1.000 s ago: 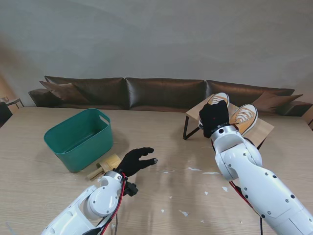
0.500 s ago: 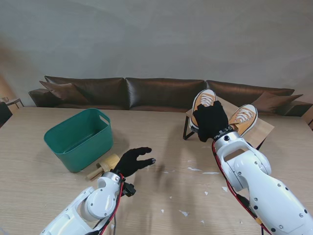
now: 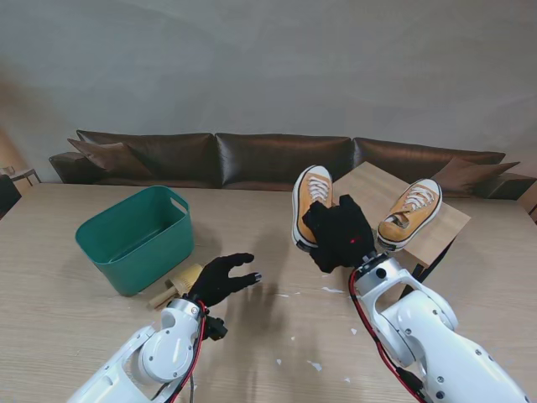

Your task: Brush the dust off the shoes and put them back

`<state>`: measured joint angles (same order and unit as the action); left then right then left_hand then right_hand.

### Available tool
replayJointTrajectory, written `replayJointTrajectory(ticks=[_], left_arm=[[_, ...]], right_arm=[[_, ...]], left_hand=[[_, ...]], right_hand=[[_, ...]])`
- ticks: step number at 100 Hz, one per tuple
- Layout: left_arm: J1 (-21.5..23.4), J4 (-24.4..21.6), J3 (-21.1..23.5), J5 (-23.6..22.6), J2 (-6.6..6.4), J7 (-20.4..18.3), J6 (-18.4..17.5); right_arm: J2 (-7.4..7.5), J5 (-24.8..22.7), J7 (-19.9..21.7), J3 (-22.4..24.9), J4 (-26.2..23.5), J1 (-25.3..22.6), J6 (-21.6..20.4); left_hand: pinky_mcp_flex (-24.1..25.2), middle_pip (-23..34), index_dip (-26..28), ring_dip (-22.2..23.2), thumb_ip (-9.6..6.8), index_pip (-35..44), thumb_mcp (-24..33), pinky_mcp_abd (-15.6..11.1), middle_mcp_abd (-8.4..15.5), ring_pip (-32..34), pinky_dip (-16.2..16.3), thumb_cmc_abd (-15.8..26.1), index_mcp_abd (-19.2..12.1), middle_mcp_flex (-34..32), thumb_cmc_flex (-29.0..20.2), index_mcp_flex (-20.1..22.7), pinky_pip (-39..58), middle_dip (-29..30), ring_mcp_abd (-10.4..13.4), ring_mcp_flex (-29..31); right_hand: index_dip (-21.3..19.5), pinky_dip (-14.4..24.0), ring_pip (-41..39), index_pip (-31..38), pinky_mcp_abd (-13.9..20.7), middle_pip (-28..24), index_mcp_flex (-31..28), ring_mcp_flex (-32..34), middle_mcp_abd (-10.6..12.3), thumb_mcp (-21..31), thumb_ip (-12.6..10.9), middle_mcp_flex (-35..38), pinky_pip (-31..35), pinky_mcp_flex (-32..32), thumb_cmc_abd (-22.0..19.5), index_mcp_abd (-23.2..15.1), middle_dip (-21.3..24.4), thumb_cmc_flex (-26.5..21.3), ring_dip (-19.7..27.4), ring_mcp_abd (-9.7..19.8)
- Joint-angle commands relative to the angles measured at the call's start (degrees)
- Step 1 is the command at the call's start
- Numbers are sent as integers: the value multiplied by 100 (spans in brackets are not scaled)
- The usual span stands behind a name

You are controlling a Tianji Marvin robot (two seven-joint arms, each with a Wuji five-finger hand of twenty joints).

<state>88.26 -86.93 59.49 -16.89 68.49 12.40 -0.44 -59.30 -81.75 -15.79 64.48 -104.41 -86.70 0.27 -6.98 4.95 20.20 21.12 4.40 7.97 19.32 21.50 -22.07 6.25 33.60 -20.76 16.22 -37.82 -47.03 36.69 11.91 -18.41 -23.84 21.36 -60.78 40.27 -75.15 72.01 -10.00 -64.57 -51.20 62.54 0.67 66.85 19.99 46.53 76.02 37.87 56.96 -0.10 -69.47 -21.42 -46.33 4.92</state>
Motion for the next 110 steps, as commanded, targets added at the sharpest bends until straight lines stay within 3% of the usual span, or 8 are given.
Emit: replayJointTrajectory(ticks=[1, 39, 110], left_arm=[[42, -61, 20, -12, -4, -93, -9], [253, -224, 169, -176, -40, -54, -27], [395, -375, 273, -348, -66, -8, -26]], right_arm=[[-48, -12, 3, -131, -133, -62, -36], [-98, 442, -385, -913, 533, 209, 180], [-77, 817, -671, -1850, 1593, 675, 25]], left_hand=[[57, 35, 18, 1, -161, 0, -151, -40, 0, 8, 65, 175, 0, -65, -70, 18, -46, -44, -70, 62], [50, 35, 23, -2, -166, 8, -183, -32, -18, 4, 66, 196, 15, -73, -80, 41, -44, -42, -97, 62], [40, 39, 25, 0, -175, 3, -244, -22, -24, 6, 68, 250, 31, -93, -96, 44, -39, -43, -96, 73]], right_hand=[[-460, -92, -80, 1271, 132, -108, -444, 134, 347, 855, -428, 58, 227, -202, -850, -343, -41, -449, -42, 139], [-404, -90, -99, 1334, 155, -182, -395, 151, 373, 859, -422, 4, 218, -194, -896, -353, 26, -440, -26, 183], [-315, -87, -160, 1417, 183, -267, -376, 198, 377, 885, -399, -17, 240, -155, -888, -289, 101, -486, -1, 222]])
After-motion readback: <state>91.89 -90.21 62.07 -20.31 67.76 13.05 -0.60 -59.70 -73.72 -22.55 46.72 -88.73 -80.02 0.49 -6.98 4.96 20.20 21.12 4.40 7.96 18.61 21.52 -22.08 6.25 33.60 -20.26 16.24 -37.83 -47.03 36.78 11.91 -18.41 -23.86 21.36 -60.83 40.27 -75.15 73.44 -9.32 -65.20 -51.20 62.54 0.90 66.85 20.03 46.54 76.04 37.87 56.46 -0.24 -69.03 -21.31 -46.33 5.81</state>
